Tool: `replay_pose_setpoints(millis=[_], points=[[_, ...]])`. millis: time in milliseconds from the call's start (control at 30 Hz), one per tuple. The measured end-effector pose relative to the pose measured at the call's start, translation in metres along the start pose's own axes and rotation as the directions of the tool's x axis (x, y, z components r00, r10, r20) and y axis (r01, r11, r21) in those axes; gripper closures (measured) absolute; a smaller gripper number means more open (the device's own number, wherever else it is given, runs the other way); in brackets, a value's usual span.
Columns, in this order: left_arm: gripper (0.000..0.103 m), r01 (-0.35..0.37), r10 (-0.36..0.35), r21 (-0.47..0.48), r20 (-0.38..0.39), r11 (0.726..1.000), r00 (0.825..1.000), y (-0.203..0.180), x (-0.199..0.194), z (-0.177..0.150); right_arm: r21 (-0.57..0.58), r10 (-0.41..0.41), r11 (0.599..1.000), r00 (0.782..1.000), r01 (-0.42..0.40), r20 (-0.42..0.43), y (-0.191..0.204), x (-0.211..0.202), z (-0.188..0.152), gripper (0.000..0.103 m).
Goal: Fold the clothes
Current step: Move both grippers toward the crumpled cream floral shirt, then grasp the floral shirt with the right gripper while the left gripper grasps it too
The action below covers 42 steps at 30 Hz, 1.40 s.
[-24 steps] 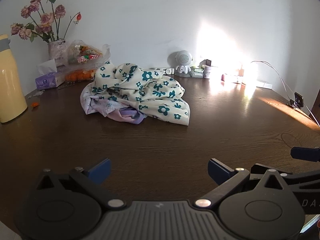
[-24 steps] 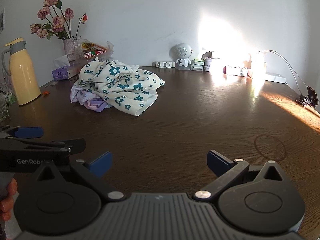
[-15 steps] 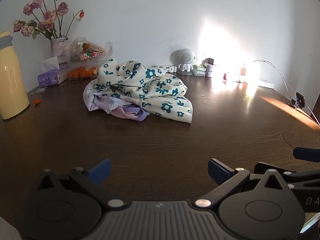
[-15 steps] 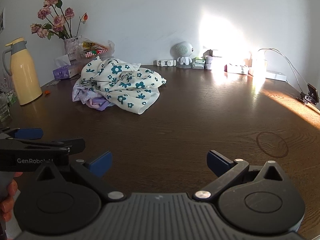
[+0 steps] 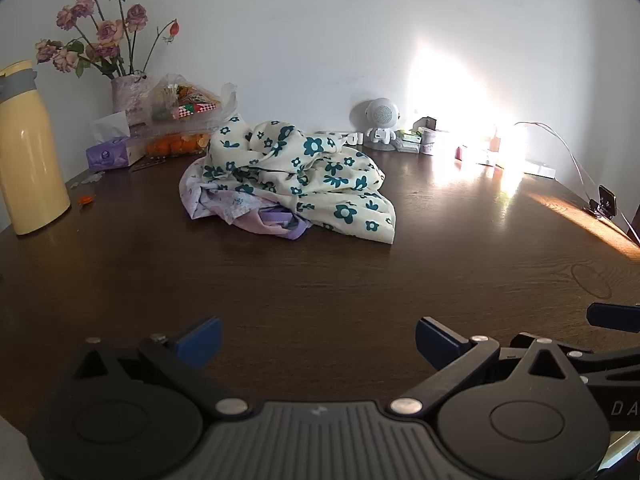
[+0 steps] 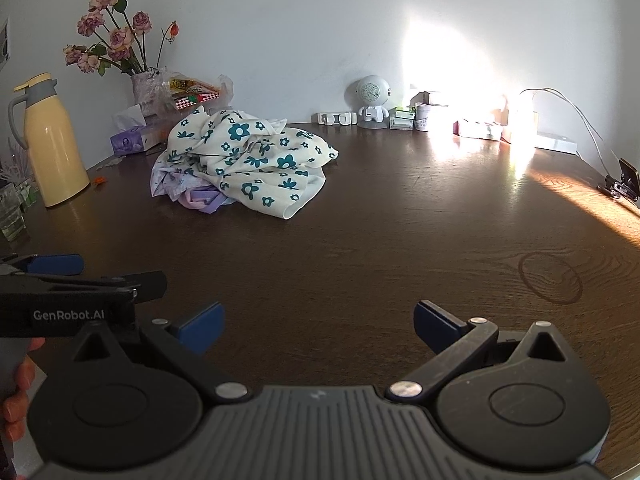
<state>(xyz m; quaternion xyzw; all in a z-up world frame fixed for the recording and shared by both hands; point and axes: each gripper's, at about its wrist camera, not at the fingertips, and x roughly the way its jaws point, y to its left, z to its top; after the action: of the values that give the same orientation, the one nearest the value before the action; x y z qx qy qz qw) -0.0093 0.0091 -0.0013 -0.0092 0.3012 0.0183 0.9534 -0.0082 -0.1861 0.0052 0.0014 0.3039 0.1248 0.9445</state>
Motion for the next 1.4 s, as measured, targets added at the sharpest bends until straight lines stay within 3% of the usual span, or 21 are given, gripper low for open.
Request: replay_pose_setpoints(millis=[767, 1400], points=[[0.000, -0.006, 0.006, -0.013, -0.019, 1.000, 1.000, 0.009, -0.002, -0.003, -0.007, 0.008, 1.000, 0.999, -0.008, -0.036, 0.008, 0.004, 0.001, 0.000], [0.000, 0.000, 0.000, 0.001, -0.061, 1.000, 0.998, 0.014, 0.026, 0.015, -0.006, 0.018, 1.000, 0.997, -0.018, -0.077, 0.006, 0.026, 0.014, 0.000]])
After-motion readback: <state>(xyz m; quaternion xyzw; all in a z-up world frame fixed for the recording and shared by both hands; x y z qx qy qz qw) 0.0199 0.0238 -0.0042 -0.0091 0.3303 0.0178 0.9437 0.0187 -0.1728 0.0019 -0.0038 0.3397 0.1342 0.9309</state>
